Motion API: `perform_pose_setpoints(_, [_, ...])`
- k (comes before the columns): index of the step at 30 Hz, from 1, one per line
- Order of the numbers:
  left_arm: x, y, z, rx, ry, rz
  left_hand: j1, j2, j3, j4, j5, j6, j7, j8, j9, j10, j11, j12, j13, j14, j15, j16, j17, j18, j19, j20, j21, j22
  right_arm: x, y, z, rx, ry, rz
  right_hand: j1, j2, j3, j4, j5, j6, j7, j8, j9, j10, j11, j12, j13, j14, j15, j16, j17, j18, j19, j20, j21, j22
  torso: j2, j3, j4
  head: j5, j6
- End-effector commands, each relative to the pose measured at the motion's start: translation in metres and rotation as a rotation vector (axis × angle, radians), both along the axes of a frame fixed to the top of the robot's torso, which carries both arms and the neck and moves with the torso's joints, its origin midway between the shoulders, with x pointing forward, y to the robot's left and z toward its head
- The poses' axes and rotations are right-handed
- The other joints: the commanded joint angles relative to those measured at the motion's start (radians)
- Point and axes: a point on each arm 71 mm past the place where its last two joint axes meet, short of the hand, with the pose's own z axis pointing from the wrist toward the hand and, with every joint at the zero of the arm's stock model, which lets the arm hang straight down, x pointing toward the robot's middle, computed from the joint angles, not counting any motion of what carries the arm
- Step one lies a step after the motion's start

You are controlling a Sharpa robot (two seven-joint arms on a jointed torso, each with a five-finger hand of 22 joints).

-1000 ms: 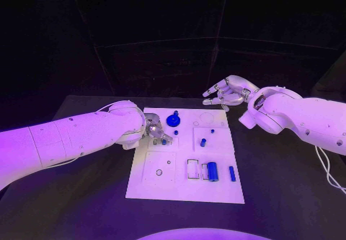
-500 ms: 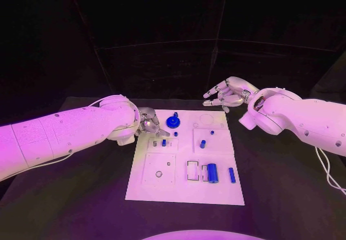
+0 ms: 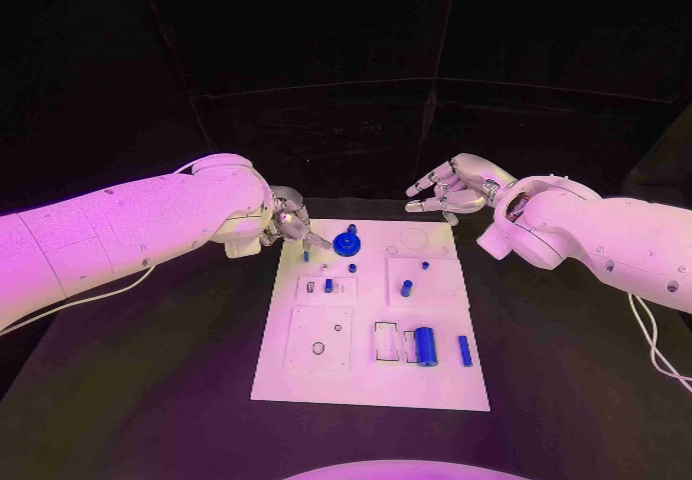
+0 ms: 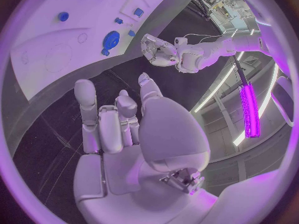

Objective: Assemble the parts on the task board

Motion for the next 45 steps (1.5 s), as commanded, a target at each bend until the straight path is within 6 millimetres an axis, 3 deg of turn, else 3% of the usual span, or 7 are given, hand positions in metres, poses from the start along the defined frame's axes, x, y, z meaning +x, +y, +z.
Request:
perform_pose_setpoints(1, [0.004,0.003,-0.003,0.044,0.075,-0.022,0.012,0.004,-0.008,-0.001,-0.004,-0.001,0.001,-0.005,-0.003,-0.007,0.002,-0.003,-0.001,0.107,0.006,0.003,0.263,0.004,0.002,0.003,-0.003,0.001,0.0,0.001,0.001,-0.001,0.0,0.008,-0.008,0.005,-0.006,0.001,0.009,-0.003,-0.003,0.005,0.001,0.004,0.0,0.0,0.001,0.036,-0.002,-0.002,0.002,0.017,0.005,0.001,-0.004,0.0,0.001,-0.0006,0.0,0.002,0.001])
perform_pose_setpoints(4, [0.013,0.006,-0.005,0.059,0.074,-0.002,0.018,0.009,-0.011,0.0,-0.004,0.0,0.001,-0.006,-0.005,-0.006,0.002,-0.002,0.0,0.107,0.006,0.003,0.263,0.004,0.003,0.003,-0.003,0.002,0.001,0.002,0.001,0.0,-0.001,0.008,-0.008,0.005,-0.006,0.001,0.009,-0.003,-0.003,0.005,0.001,0.004,0.0,0.0,0.001,0.036,-0.002,-0.002,0.002,0.017,0.005,0.001,-0.004,0.0,0.001,-0.0016,0.0003,0.003,0.0])
perform_pose_setpoints(12, [0.028,0.014,-0.013,0.126,0.037,0.031,0.023,0.019,-0.021,0.005,-0.004,0.004,0.001,-0.006,-0.01,-0.001,0.002,0.005,0.007,0.107,0.006,0.003,0.263,0.003,0.007,0.003,0.001,0.009,0.0,0.005,0.001,-0.002,-0.002,0.016,-0.008,0.006,-0.006,0.002,0.011,-0.003,-0.004,0.005,0.001,0.003,-0.001,-0.002,-0.002,0.036,-0.002,-0.001,0.003,0.017,0.006,0.001,-0.003,0.001,0.0,0.0009,-0.0002,0.005,-0.005])
perform_pose_setpoints(15, [0.031,0.015,-0.016,0.132,0.034,0.038,0.023,0.022,-0.026,0.009,-0.004,0.007,0.0,-0.006,-0.011,0.001,0.001,0.008,0.01,0.107,0.006,0.003,0.263,0.002,0.008,0.003,0.003,0.012,0.0,0.006,0.001,-0.002,-0.003,0.017,-0.007,0.007,-0.006,0.002,0.012,-0.003,-0.004,0.005,0.001,0.003,-0.001,-0.003,-0.002,0.036,-0.002,-0.001,0.003,0.017,0.006,0.001,-0.003,0.002,0.0,0.0002,-0.0007,0.004,-0.005])
perform_pose_setpoints(45, [0.034,0.004,-0.033,0.11,0.049,0.017,0.07,0.065,-0.045,0.001,-0.001,0.02,-0.002,-0.009,-0.029,0.009,-0.001,0.017,0.014,0.107,0.005,0.003,0.263,0.0,0.017,0.001,0.011,0.026,0.0,0.008,0.001,-0.006,0.001,0.021,-0.005,0.01,-0.004,0.002,0.015,-0.003,-0.004,0.005,0.001,0.004,-0.001,-0.001,-0.002,0.036,-0.003,-0.001,0.004,0.017,0.006,0.0,-0.004,0.001,-0.001,0.0007,0.0014,0.006,-0.01])
